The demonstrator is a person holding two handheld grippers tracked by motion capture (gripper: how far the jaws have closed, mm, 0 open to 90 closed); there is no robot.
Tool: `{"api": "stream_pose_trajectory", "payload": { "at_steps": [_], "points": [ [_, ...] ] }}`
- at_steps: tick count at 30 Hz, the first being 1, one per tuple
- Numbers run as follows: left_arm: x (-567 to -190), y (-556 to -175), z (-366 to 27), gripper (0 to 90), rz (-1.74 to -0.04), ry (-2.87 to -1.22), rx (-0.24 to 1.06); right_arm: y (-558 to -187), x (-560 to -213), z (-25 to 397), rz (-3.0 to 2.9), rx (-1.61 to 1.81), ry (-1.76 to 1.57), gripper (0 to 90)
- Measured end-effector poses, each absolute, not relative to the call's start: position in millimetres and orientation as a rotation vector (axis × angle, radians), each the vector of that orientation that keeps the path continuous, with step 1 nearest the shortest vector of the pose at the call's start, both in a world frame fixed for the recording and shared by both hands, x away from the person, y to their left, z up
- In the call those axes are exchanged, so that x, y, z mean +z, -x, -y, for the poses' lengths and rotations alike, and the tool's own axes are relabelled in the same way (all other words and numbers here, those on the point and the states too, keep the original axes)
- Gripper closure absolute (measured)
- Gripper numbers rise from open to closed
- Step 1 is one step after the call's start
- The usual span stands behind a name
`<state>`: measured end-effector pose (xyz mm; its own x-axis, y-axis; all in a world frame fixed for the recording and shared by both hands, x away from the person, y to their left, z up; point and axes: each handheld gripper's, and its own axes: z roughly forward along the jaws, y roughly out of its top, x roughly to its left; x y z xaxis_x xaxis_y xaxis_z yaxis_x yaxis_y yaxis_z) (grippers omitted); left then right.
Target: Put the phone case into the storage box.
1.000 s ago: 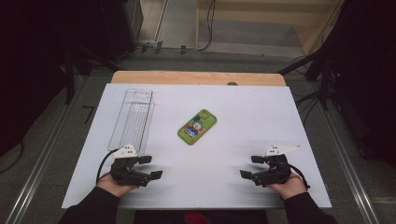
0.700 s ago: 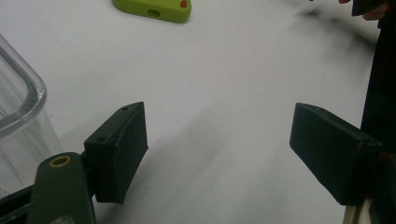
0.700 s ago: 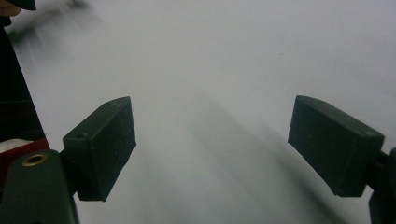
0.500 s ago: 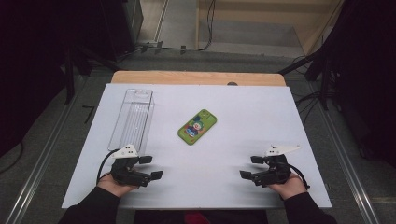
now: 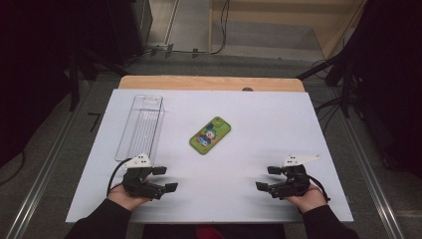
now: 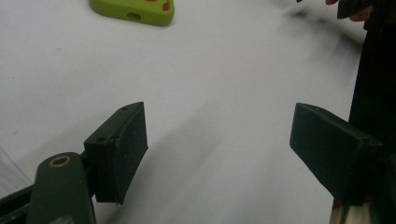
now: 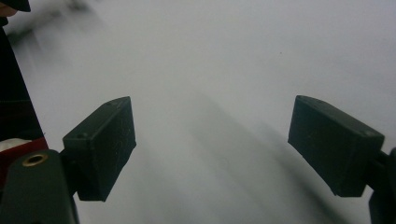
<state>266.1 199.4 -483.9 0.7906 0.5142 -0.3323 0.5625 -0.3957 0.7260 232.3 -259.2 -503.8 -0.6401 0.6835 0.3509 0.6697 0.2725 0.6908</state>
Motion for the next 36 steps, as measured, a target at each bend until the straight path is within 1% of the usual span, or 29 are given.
{"api": "stream_pose_trajectory", "payload": {
  "at_steps": [8, 16, 25, 31, 36],
  "points": [
    [-477, -267, -192, 19.9, -0.818, -2.063, -0.115, -232, -504, 259, -2.493, 1.341, -1.329, 13.3],
    [-465, -265, -186, 20.0, -0.777, -2.063, -0.092, -232, -504, 259, -2.494, 1.342, -1.329, 13.4],
    [-457, -267, -176, 19.9, -0.760, -2.071, -0.106, -233, -504, 260, -2.504, 1.351, -1.324, 13.4],
    [-447, -275, -172, 19.8, -0.765, -2.066, -0.113, -232, -503, 258, -2.509, 1.363, -1.293, 13.3],
    [-440, -281, -166, 19.7, -0.756, -2.081, -0.091, -231, -503, 258, -2.502, 1.360, -1.288, 13.3]
  ]
}}
